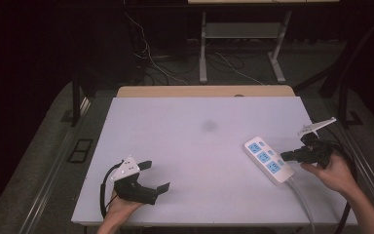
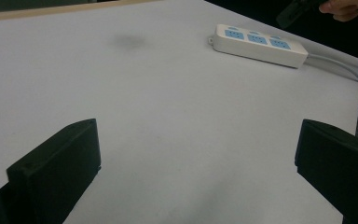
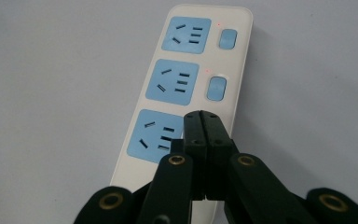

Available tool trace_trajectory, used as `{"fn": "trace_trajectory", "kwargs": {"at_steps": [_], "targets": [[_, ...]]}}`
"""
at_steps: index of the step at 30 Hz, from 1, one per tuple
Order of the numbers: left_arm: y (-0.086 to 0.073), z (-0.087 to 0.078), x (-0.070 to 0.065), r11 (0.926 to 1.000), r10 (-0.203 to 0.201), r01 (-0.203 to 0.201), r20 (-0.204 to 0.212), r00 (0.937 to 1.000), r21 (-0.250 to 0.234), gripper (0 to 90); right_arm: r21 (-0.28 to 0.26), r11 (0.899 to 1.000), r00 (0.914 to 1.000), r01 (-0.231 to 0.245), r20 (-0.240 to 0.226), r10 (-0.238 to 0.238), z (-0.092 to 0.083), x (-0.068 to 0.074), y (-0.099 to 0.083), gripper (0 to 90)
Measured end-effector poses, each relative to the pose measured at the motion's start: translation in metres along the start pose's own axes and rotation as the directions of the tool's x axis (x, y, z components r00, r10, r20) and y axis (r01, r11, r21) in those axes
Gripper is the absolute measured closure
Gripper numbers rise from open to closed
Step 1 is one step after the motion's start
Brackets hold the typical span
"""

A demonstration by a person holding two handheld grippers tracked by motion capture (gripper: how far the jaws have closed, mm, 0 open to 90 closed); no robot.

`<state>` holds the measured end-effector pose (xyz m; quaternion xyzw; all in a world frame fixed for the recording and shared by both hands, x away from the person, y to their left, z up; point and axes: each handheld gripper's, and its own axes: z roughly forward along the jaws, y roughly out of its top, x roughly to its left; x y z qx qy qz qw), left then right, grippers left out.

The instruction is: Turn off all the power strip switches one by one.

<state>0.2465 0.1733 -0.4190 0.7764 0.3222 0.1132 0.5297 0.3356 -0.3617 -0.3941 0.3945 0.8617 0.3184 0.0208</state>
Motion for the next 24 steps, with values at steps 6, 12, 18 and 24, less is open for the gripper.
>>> {"fn": "trace_trajectory", "kwargs": {"at_steps": [6, 12, 18, 24], "targets": [[0.000, 0.000, 0.000, 1.0000, -0.001, 0.001, 0.004, 1.0000, 0.005, 0.0, 0.006, 1.000, 1.0000, 0.006, 0.003, -0.006, 0.004, -0.001, 0.001, 89.6], [0.000, 0.000, 0.001, 0.9999, -0.003, 0.003, 0.010, 0.9999, 0.010, 0.0, 0.009, 1.000, 1.0000, 0.000, 0.005, 0.000, 0.012, -0.001, -0.003, 89.6], [-0.001, 0.000, 0.001, 0.9999, -0.004, 0.004, 0.009, 1.0000, 0.010, 0.0, -0.012, 0.999, 0.9993, -0.037, -0.003, 0.037, 0.016, -0.007, -0.010, 89.7], [-0.001, 0.001, 0.001, 0.9999, -0.004, 0.004, 0.008, 1.0000, 0.013, 0.0, -0.025, 0.999, 0.9989, -0.044, -0.015, 0.044, 0.017, -0.005, -0.012, 89.7]]}}
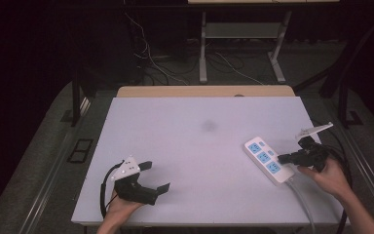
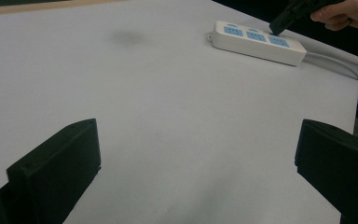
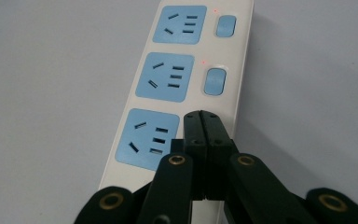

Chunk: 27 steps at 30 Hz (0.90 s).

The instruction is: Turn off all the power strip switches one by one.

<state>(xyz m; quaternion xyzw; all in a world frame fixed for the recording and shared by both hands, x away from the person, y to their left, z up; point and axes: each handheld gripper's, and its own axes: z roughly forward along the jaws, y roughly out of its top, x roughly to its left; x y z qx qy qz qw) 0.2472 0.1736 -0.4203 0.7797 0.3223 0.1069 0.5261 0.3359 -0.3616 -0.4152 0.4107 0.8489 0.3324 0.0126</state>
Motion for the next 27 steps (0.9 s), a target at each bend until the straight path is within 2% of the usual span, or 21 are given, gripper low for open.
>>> {"fn": "trace_trajectory", "kwargs": {"at_steps": [4, 6, 10, 19, 23, 27], "targets": [[0.0000, 0.0002, -0.0003, 1.0000, 0.002, -0.002, 0.002, 1.0000, 0.001, 0.0, 0.003, 1.000, 0.9999, 0.012, 0.011, -0.012, 0.0004, 0.0013, 0.0005, 89.8], [0.0000, -0.0001, -0.0004, 1.0000, 0.001, -0.001, 0.001, 1.0000, 0.000, 0.0, -0.003, 1.000, 1.0000, 0.004, -0.001, -0.004, 0.0003, -0.0004, -0.0006, 90.0], [-0.0001, -0.0002, 0.0000, 1.0000, -0.002, 0.002, 0.000, 1.0000, -0.002, 0.0, -0.012, 1.000, 1.0000, 0.009, 0.004, -0.008, 0.0005, 0.0001, -0.0019, 90.0], [-0.0001, -0.0001, -0.0002, 1.0000, -0.002, 0.002, 0.003, 1.0000, -0.001, 0.0, -0.014, 1.000, 0.9998, -0.018, -0.003, 0.018, 0.0006, -0.0018, -0.0028, 90.0], [-0.0003, 0.0011, 0.0003, 1.0000, -0.004, 0.004, 0.004, 1.0000, -0.001, 0.0, -0.014, 1.000, 0.9998, -0.006, 0.019, 0.006, 0.0017, 0.0011, -0.0034, 90.0], [-0.0002, 0.0015, -0.0006, 1.0000, -0.002, 0.002, 0.007, 1.0000, 0.002, 0.0, -0.037, 0.999, 0.9999, -0.015, 0.004, 0.015, 0.0013, -0.0012, -0.0067, 90.0]]}}
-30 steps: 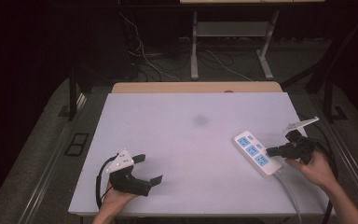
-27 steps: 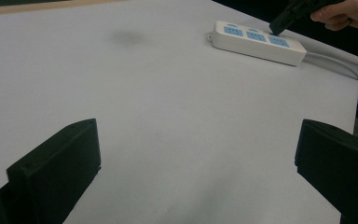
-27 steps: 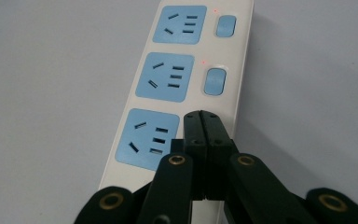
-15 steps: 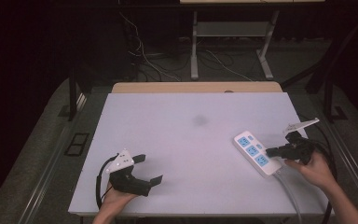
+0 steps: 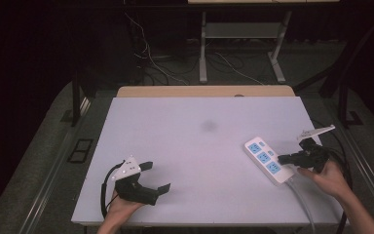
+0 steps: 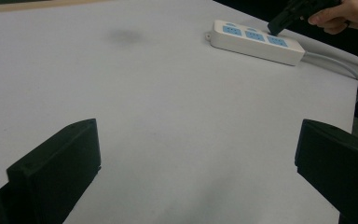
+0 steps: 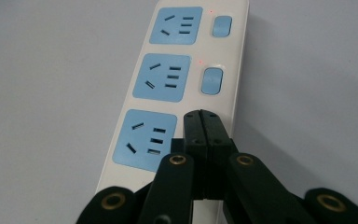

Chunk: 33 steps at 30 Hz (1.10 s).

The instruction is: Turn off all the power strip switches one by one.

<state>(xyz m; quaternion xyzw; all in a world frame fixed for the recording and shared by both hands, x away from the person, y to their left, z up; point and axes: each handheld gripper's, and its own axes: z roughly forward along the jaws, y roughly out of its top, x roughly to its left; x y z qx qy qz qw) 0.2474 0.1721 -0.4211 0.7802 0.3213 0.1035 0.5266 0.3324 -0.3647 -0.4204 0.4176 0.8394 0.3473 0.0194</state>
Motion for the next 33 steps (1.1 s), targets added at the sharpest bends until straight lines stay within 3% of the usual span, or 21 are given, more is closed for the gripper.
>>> {"fn": "trace_trajectory", "kwargs": {"at_steps": [17, 33], "targets": [[-0.0013, 0.0002, 0.0023, 1.0000, -0.008, 0.008, -0.005, 1.0000, 0.001, 0.0, 0.000, 1.000, 0.9997, 0.018, 0.018, -0.018, -0.0003, 0.0035, 0.0006, 90.0], [-0.0013, -0.0005, 0.0029, 0.9999, -0.012, 0.012, -0.005, 0.9999, -0.003, 0.0, -0.002, 1.000, 0.9997, 0.015, -0.019, -0.015, -0.0046, 0.0053, 0.0013, 90.0]]}}
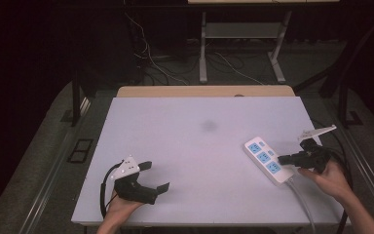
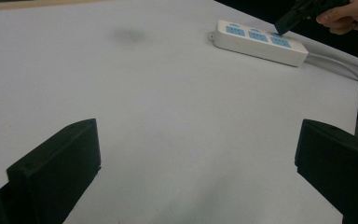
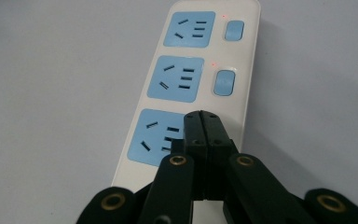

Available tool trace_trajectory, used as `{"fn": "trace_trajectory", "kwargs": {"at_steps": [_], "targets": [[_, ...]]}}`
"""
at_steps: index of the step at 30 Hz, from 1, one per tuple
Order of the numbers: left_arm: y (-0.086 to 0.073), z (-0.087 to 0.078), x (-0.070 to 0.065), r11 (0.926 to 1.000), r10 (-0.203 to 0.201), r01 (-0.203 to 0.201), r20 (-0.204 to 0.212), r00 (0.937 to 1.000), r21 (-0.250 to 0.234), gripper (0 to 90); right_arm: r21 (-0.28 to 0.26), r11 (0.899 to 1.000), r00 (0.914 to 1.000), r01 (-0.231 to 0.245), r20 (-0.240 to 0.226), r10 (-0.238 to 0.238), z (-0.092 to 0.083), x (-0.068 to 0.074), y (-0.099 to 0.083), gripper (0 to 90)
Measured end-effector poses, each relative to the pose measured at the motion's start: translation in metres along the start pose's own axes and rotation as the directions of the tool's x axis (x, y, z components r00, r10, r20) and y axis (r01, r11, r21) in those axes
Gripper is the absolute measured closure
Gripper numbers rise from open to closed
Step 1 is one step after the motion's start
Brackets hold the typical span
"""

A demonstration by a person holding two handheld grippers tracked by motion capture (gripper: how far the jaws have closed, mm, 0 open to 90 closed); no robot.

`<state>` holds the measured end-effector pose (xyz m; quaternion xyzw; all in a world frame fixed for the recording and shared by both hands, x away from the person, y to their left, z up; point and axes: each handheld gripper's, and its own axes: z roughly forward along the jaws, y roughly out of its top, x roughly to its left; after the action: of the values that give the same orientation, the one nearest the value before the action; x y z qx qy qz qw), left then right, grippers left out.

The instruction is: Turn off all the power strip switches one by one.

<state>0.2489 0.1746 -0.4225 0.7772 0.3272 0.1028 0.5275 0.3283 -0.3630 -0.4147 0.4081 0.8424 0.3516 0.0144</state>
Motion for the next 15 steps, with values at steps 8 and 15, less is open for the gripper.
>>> {"fn": "trace_trajectory", "kwargs": {"at_steps": [8, 15], "targets": [[0.000, 0.000, 0.000, 1.0000, 0.002, -0.002, 0.000, 1.0000, 0.000, 0.0, -0.008, 1.000, 0.9999, 0.011, -0.010, -0.011, -0.005, 0.006, 0.006, 90.0], [0.000, -0.001, 0.000, 1.0000, 0.005, -0.005, 0.000, 1.0000, 0.001, 0.0, -0.013, 1.000, 0.9996, 0.027, -0.002, -0.027, -0.014, 0.008, 0.017, 90.0]]}}
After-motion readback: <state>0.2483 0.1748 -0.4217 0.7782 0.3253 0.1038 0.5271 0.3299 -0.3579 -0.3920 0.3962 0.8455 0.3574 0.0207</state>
